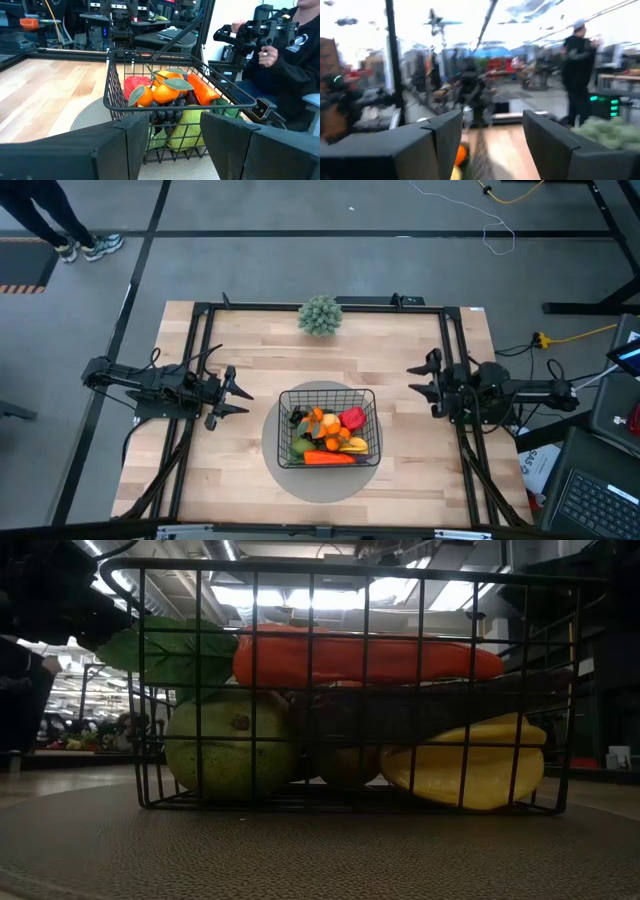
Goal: Build produce basket
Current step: Return to Home Position
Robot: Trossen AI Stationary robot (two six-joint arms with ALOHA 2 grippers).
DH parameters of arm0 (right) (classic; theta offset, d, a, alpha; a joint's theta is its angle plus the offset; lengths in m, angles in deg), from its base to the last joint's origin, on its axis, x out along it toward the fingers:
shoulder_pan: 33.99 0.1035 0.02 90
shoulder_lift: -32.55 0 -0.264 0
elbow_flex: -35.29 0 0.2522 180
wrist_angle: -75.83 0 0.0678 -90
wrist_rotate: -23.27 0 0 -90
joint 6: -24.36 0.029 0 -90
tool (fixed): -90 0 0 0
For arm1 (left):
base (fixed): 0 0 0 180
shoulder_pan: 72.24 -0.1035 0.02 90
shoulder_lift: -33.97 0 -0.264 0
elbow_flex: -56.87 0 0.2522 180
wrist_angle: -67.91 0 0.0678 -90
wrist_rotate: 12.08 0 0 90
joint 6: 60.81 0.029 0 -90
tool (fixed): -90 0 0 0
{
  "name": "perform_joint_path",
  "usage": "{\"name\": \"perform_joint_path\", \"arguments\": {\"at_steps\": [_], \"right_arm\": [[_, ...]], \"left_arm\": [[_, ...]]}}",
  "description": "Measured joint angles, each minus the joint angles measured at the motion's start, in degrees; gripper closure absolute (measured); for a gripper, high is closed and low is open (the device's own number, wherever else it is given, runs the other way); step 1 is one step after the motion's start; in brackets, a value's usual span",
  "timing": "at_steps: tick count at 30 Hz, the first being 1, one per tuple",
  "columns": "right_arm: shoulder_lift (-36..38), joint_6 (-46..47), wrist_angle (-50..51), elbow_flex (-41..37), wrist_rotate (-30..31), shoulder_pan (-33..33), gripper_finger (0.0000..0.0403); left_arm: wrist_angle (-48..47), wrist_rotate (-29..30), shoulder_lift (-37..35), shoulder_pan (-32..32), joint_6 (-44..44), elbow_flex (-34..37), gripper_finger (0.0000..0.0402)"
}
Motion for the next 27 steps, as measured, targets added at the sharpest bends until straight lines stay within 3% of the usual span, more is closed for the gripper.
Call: {"name": "perform_joint_path", "arguments": {"at_steps": [4, 16, 27], "right_arm": [[0.02, -1.52, -0.17, 0.00, -2.72, -0.01, 0.0196], [0.02, 1.47, 12.47, 0.00, -4.44, -0.04, 0.0196], [0.02, 1.23, 12.71, 0.00, -4.40, -0.04, 0.0196]], "left_arm": [[0.01, -0.03, 0.04, -0.01, 0.01, 0.00, 0.0235], [0.02, -0.02, 0.06, -0.01, 0.01, 0.00, 0.0235], [0.02, -0.02, 0.06, 0.01, 0.01, 0.00, 0.0235]]}}
